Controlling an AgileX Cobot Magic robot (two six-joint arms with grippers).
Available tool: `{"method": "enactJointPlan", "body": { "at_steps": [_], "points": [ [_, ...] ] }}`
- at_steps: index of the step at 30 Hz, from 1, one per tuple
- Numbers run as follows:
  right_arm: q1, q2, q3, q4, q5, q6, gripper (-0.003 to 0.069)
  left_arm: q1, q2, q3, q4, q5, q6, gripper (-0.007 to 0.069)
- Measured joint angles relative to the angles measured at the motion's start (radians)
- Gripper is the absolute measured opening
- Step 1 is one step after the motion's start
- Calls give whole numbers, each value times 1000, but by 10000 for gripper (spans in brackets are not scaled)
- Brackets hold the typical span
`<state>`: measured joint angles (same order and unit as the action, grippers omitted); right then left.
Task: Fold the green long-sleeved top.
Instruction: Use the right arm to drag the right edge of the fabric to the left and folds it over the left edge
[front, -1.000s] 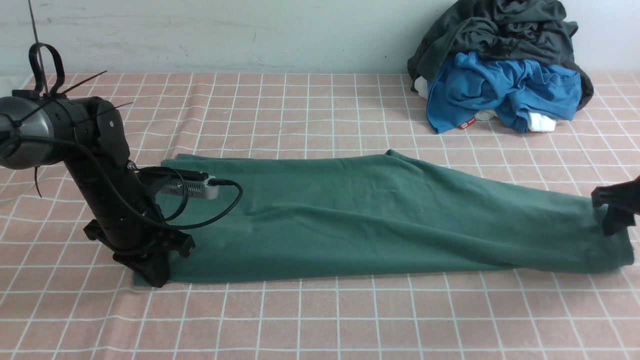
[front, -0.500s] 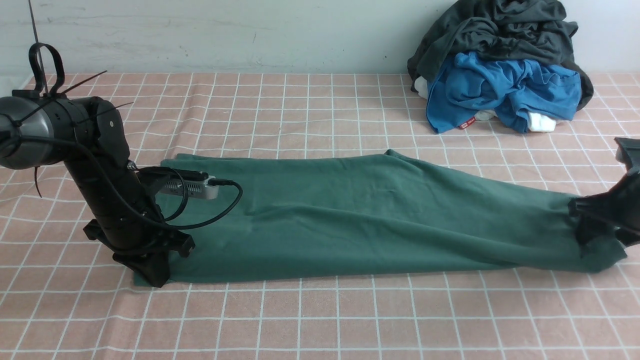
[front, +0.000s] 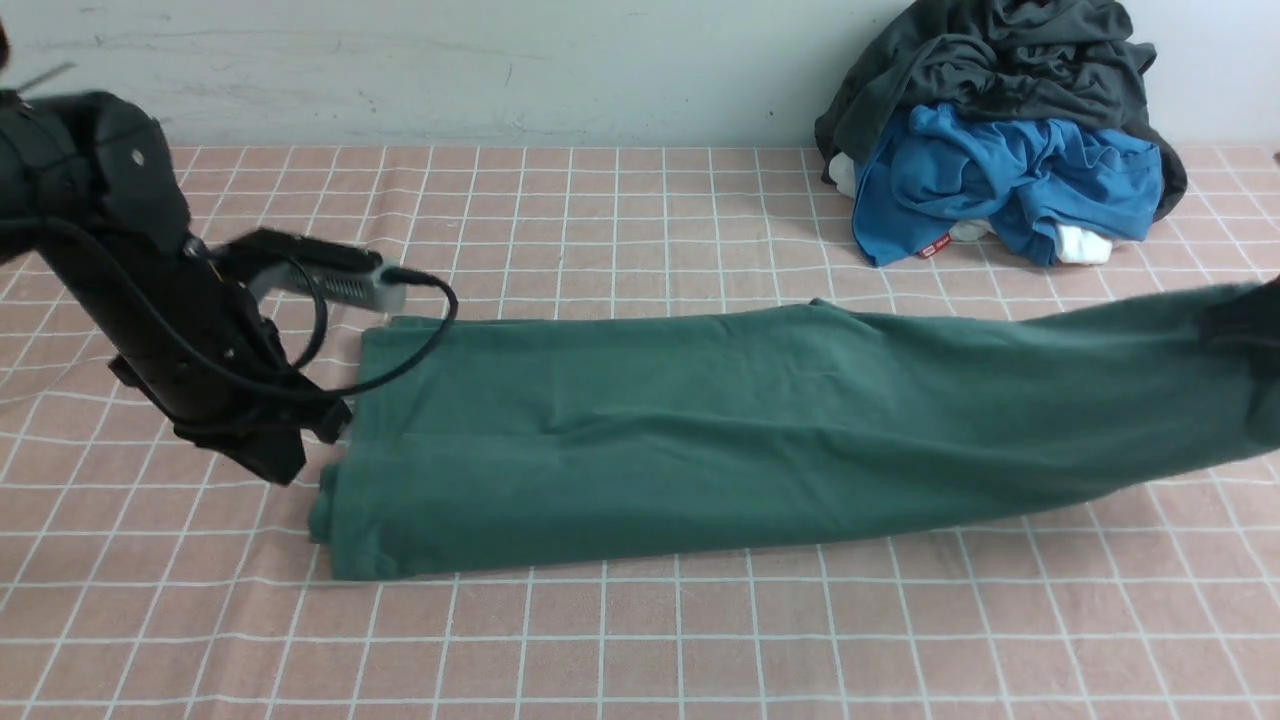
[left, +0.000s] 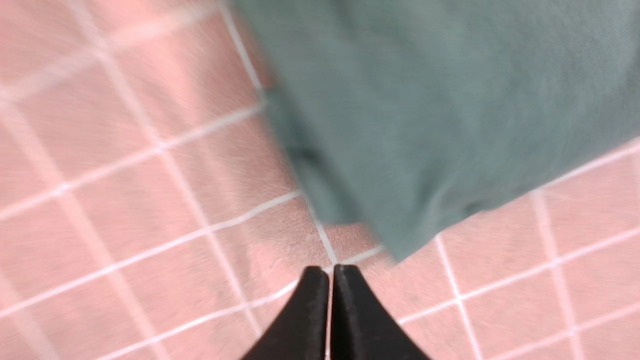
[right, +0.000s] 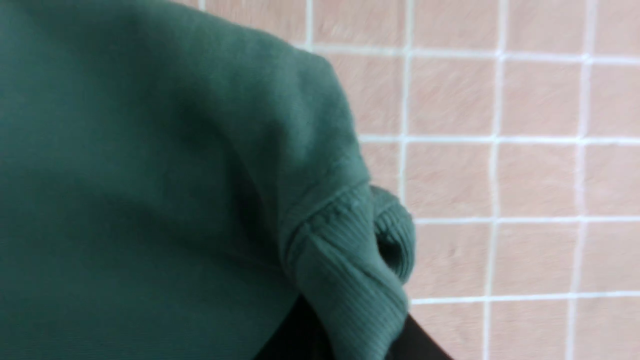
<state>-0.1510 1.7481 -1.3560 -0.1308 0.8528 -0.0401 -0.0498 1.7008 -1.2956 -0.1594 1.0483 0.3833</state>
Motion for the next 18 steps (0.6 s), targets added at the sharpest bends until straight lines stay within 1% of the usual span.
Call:
{"method": "enactJointPlan", "body": {
  "at_steps": [1,3,5,8,13,15,16,17,18],
  "points": [
    [1,-12,-7,3,3,0,31,0,-8,0,-1,1,0,-3],
    [19,-74,-50,22,17,0,31,0,-113,0,-30,14,0,-3],
    [58,-122,-104,45,36,-5,31,0,-192,0,-57,33,1,-3],
    [159,-163,-199,93,62,-41,31,0,-306,0,-93,70,8,-3],
    [413,-130,-335,172,79,-92,31,0,-478,1,-106,124,9,-3],
    [507,-84,-371,183,79,-94,31,0,-537,2,-107,146,9,-3],
    [571,-39,-394,185,79,-89,31,0,-580,2,-108,164,8,-3],
    [596,-17,-402,185,79,-83,31,0,-597,4,-110,170,8,-3],
    [648,37,-423,188,78,-67,31,0,-637,5,-110,188,8,-3]
  ]
}}
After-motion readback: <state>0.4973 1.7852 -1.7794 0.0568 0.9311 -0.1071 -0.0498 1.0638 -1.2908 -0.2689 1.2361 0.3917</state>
